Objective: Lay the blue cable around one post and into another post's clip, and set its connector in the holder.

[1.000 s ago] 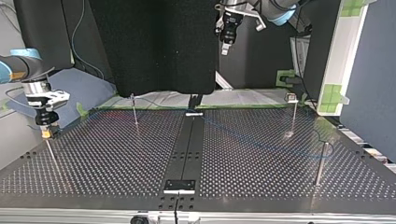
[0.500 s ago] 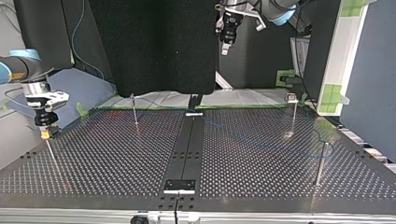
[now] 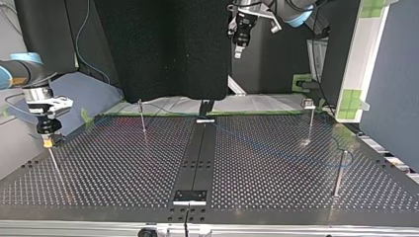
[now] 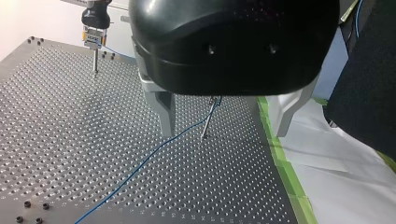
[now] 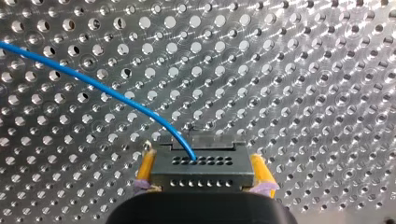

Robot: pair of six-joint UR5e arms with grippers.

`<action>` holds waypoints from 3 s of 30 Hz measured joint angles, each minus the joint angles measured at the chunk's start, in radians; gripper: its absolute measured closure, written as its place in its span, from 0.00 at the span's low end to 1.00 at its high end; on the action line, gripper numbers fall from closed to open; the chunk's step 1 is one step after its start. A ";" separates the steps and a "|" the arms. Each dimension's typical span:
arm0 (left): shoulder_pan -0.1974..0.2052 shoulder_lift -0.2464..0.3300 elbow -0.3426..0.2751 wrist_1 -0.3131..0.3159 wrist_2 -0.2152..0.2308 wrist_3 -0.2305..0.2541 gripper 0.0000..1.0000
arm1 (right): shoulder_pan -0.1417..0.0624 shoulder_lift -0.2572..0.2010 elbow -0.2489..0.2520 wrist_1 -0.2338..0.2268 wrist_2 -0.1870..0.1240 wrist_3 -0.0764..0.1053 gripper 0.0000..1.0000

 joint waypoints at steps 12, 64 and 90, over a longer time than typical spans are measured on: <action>0.000 0.000 0.001 0.000 0.000 0.000 0.00 | 0.002 0.001 0.000 0.000 0.000 0.002 1.00; 0.001 0.000 0.003 0.000 0.000 0.000 0.00 | 0.009 0.003 -0.005 -0.009 0.003 0.013 1.00; 0.001 0.000 0.002 0.000 -0.001 0.000 0.00 | 0.009 0.004 -0.006 -0.005 0.060 0.015 0.18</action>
